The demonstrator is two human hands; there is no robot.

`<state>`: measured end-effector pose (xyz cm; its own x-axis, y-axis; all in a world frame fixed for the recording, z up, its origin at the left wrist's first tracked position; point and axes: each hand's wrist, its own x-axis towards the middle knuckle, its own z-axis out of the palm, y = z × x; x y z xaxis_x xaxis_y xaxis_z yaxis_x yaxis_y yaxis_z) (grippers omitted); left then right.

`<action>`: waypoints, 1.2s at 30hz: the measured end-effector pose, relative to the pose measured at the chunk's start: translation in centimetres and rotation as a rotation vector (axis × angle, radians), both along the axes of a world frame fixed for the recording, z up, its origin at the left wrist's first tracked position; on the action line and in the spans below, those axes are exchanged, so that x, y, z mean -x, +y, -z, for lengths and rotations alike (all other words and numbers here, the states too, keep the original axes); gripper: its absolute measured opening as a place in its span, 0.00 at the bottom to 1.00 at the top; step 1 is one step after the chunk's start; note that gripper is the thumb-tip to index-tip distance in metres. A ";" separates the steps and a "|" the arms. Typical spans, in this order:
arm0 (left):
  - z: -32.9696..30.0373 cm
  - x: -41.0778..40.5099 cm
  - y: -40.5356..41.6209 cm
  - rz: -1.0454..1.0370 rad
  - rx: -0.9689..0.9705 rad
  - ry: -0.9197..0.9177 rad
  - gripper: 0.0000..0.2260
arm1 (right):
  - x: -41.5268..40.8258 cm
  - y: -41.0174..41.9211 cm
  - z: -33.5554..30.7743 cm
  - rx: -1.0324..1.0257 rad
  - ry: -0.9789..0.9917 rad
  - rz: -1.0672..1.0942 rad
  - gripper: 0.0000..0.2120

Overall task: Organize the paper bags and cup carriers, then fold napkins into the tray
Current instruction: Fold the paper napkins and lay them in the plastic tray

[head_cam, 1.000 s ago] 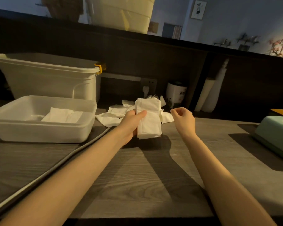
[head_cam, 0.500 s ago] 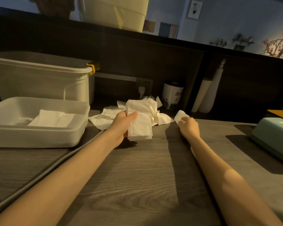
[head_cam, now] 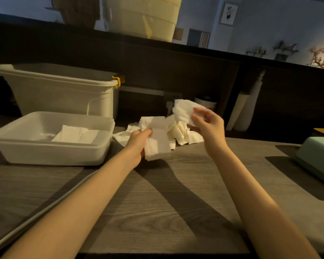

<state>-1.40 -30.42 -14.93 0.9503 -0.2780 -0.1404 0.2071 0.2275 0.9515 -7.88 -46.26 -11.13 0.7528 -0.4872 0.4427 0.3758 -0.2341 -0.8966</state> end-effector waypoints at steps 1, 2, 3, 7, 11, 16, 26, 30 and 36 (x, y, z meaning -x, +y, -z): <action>-0.1 0.0 0.2 0.005 0.006 0.022 0.10 | 0.3 1.0 -0.1 -0.046 0.027 -0.103 0.08; -0.1 0.0 0.4 0.013 0.003 0.043 0.10 | 0.6 1.7 -0.1 -0.075 0.058 -0.208 0.09; -0.2 0.1 0.7 0.022 -0.008 0.067 0.10 | 0.9 2.2 -0.2 -0.095 0.093 -0.317 0.11; -0.4 0.5 1.1 0.191 -0.010 0.118 0.16 | 2.0 1.9 -0.1 -0.089 0.255 -0.677 0.16; -0.4 0.8 1.0 0.276 -0.063 0.095 0.13 | 1.5 1.6 1.1 0.318 0.425 -0.444 0.18; -0.5 1.4 0.8 0.413 -0.091 0.042 0.14 | 0.5 1.7 1.8 0.443 0.275 -0.092 0.22; -0.5 1.8 0.6 0.241 -0.223 -0.103 0.18 | 0.3 2.5 2.2 0.385 0.305 -0.085 0.27; -0.4 1.5 0.5 0.101 -0.118 -0.075 0.19 | 0.5 2.7 2.5 0.342 0.360 -0.147 0.29; -0.5 2.0 0.4 0.243 -0.102 -0.097 0.20 | 0.1 2.6 3.1 0.258 0.339 -0.105 0.26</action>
<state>-3.38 -30.03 -14.39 0.8679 -0.4884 -0.0912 0.1511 0.0847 0.9849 -8.02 -43.69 -14.20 0.9161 -0.3063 0.2588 0.1037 -0.4425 -0.8907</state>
